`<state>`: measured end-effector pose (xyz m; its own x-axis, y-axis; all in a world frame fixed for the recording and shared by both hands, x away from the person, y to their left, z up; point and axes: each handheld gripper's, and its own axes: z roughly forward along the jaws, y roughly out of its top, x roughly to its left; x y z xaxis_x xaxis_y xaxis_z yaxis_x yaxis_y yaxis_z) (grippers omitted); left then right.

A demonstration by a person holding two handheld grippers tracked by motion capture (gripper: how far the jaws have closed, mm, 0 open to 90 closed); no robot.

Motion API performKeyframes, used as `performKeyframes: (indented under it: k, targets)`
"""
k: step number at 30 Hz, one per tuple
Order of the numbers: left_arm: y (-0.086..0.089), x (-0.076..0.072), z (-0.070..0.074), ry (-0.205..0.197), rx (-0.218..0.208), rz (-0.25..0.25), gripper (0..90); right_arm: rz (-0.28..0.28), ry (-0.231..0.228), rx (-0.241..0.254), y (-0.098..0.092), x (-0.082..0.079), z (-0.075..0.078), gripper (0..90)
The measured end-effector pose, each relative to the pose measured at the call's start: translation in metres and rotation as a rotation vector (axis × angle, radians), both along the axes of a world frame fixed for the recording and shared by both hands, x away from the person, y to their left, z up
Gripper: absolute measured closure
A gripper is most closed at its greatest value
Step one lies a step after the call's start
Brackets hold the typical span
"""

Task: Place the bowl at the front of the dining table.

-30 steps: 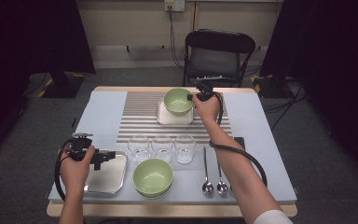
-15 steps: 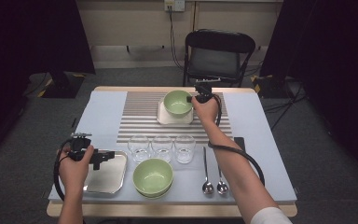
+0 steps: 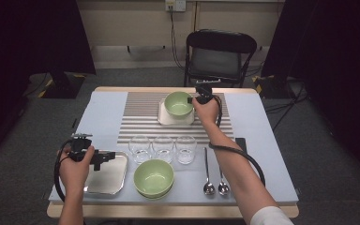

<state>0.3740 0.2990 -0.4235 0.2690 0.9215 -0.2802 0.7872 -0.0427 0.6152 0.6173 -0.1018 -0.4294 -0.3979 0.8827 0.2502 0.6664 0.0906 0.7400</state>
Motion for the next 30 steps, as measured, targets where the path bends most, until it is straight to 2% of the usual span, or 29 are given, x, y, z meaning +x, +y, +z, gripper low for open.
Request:
performKeyframes:
  k: [18, 27, 30]
  targets:
    - [0.0006, -0.0010, 0.0003, 0.000, -0.003, 0.002, 21.2, -0.001, -0.001, -0.025, 0.0051, 0.0019, -0.0077, 82.1]
    - [0.0009, -0.0012, 0.0005, -0.002, 0.002, 0.000, 21.2, -0.001, 0.008, -0.018, 0.0055, 0.0033, -0.0087, 81.9]
    - [0.0011, -0.0012, -0.0001, 0.001, 0.002, 0.004, 21.2, 0.008, -0.015, -0.042, 0.0070, 0.0034, -0.0082, 82.0]
